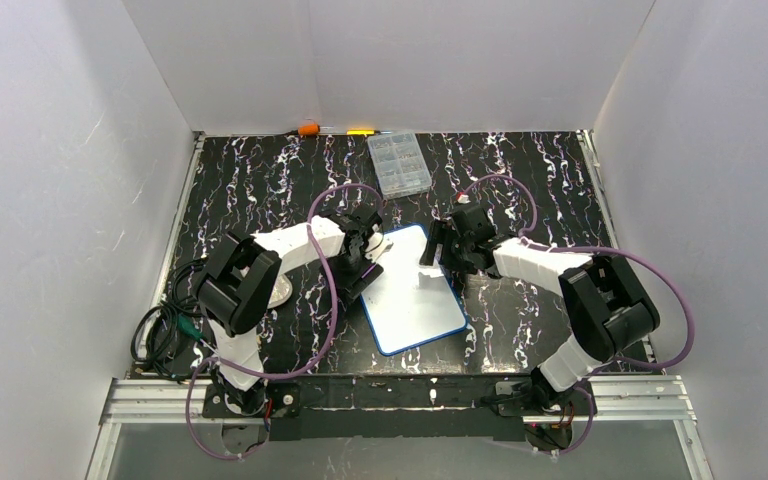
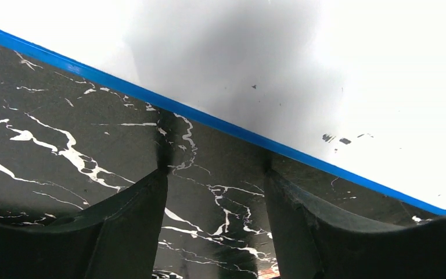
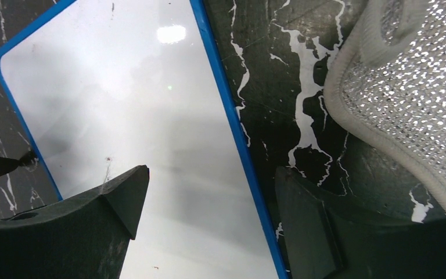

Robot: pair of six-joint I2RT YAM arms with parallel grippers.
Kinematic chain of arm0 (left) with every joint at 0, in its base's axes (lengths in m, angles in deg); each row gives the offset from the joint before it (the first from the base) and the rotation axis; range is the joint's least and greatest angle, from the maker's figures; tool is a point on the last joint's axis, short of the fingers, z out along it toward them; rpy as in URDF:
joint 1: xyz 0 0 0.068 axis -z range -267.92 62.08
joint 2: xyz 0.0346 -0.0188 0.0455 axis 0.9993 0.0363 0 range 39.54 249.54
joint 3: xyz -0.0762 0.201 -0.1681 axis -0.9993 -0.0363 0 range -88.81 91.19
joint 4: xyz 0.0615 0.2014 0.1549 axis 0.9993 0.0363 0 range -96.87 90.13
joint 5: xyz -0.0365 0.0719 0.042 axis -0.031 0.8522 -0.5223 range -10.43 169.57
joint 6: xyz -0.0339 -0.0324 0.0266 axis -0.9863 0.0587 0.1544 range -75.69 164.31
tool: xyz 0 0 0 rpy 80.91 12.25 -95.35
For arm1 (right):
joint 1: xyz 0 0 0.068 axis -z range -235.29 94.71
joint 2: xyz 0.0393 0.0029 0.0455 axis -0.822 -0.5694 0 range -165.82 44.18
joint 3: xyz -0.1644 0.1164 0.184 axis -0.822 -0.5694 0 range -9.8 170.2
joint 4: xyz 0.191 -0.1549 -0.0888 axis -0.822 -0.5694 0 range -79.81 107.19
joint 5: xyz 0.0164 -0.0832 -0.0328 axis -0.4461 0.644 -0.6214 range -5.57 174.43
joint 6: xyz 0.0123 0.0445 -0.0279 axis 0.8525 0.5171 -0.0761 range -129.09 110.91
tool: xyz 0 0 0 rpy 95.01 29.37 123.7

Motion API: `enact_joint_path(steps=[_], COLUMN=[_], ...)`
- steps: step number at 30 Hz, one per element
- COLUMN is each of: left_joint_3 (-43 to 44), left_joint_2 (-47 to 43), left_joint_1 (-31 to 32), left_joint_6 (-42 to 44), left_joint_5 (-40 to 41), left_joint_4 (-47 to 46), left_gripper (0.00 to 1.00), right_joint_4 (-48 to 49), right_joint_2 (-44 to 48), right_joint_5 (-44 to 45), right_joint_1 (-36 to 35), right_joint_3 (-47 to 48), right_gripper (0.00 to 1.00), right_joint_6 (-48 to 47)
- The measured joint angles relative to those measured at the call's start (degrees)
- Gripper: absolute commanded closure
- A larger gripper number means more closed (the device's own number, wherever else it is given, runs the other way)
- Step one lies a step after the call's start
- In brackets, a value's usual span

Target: Erase the whiteboard

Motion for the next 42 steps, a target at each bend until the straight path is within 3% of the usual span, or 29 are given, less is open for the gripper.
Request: enact_joint_path(steps=[14, 42], left_joint_3=[2.5, 14.2], left_joint_2=[2.5, 10.7], left_joint_1=[0.0, 1.9], left_joint_6=[-4.3, -6.1], left_joint_5=[0.1, 0.0], left_joint_4=[0.7, 7.7], left_gripper=[0.46, 0.49], right_joint_4=[6.3, -5.6], right_joint_2=[0.0, 13.0], right_joint_5=[-6.3, -5.8], right_joint_1=[0.6, 2.5], right_joint_3=[-2.1, -7.1], right_gripper=[0.15, 0.17], right_joint_6=[5.4, 8.3])
